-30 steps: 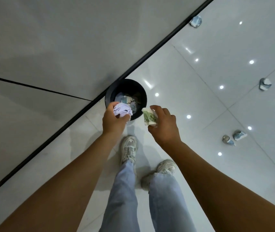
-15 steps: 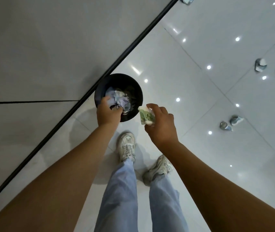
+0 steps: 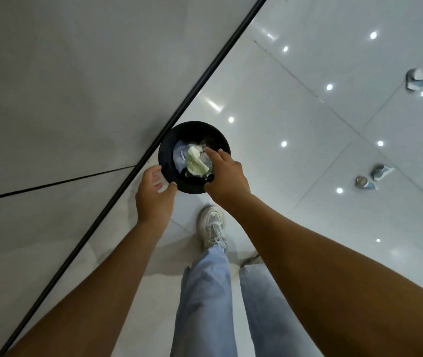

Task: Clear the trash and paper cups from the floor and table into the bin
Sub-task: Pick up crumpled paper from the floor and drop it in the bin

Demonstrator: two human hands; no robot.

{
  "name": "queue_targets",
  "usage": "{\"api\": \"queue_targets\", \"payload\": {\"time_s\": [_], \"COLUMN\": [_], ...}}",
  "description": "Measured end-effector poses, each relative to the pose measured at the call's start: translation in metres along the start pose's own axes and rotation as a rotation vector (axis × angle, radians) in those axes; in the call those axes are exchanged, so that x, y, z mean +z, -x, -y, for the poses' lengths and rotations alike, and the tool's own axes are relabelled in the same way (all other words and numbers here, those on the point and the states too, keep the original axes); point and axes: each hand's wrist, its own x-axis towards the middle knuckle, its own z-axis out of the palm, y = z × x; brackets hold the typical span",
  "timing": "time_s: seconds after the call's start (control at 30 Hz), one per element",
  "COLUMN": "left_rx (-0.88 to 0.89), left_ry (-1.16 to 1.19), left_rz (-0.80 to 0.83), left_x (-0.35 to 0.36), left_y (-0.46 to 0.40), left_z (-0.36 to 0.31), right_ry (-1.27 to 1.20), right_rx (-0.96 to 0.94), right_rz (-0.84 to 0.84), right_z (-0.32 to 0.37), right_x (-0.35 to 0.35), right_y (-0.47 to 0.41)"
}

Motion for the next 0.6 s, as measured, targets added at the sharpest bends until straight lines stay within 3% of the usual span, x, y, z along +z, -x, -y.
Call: {"api": "queue_targets", "payload": {"time_s": [0.2, 0.6], "left_rx": [0.067, 0.246], "left_ry": [-0.019, -0.17], "left_rz": [0.045, 0.418], "left_x": [0.014, 0.148], "left_y": [0.014, 0.095], "left_z": [-0.032, -0.138], "right_ry": [-0.085, -0.376], "right_rx": [0.033, 0.248], "right_rz": [-0.064, -0.401], "right_z": [-0.031, -0.178], "right_x": [-0.027, -0.151], "right_y": [0.031, 0.109]}}
